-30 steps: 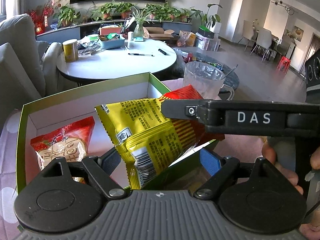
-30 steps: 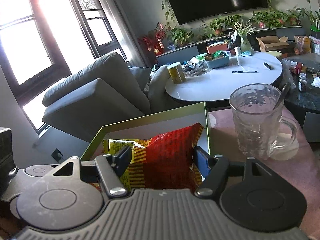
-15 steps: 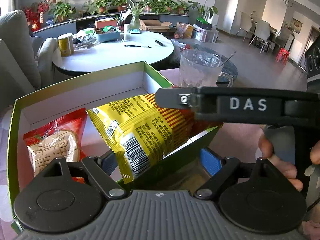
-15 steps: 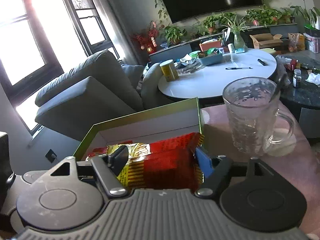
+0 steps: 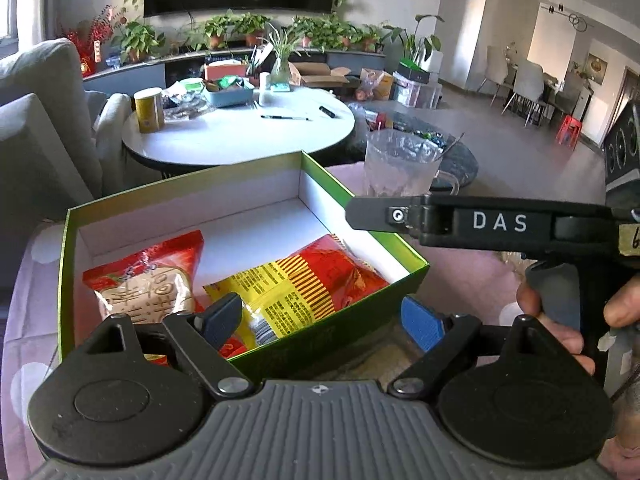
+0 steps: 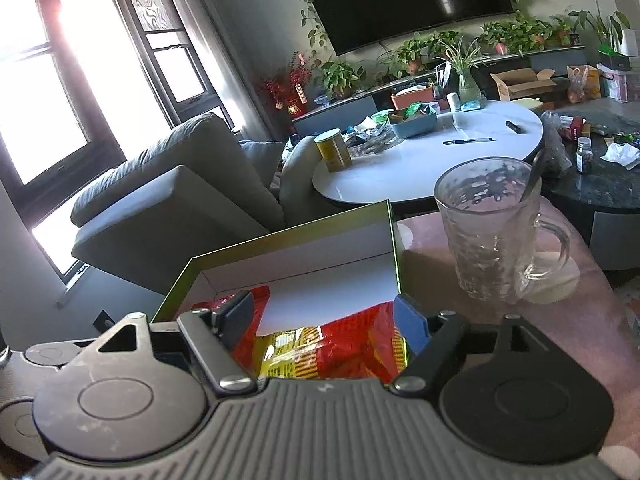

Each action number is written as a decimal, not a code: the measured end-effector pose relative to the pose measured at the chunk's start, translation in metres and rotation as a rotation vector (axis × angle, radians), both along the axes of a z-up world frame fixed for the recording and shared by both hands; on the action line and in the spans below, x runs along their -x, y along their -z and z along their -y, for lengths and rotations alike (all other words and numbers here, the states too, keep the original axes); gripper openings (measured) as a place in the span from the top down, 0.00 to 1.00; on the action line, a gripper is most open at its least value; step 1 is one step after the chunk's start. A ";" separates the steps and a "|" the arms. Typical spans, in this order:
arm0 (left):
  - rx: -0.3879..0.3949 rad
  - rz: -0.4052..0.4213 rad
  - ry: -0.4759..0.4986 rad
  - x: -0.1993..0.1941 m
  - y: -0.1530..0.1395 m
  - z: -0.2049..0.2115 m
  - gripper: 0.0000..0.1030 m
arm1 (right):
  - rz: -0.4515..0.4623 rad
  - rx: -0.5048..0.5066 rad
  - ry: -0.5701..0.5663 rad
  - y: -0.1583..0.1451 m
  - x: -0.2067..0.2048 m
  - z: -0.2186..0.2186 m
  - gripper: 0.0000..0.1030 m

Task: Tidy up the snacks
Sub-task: 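Lower the chip bag into the green box beside the bread bag, open right gripper, then grasp the green vegetable-cracker bag with the right gripper and lift it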

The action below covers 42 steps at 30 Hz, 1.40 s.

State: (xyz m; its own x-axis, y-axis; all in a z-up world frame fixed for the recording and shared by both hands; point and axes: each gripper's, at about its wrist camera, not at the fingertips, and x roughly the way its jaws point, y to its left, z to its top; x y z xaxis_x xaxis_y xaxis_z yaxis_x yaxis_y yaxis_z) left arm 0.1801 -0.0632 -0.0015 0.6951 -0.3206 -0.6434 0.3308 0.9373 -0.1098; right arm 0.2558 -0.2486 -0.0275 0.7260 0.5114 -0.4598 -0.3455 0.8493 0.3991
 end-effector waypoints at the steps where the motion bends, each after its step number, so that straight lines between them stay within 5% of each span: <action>1: 0.003 0.006 -0.003 0.002 -0.002 -0.002 0.17 | 0.001 -0.001 0.002 -0.001 0.001 0.000 0.37; 26: 0.045 0.090 -0.202 0.056 -0.020 -0.073 0.13 | 0.037 0.025 -0.036 -0.017 0.046 -0.013 0.37; 42: 0.064 -0.009 -0.313 0.084 0.026 -0.134 0.13 | -0.005 0.112 -0.169 -0.004 0.073 -0.070 0.37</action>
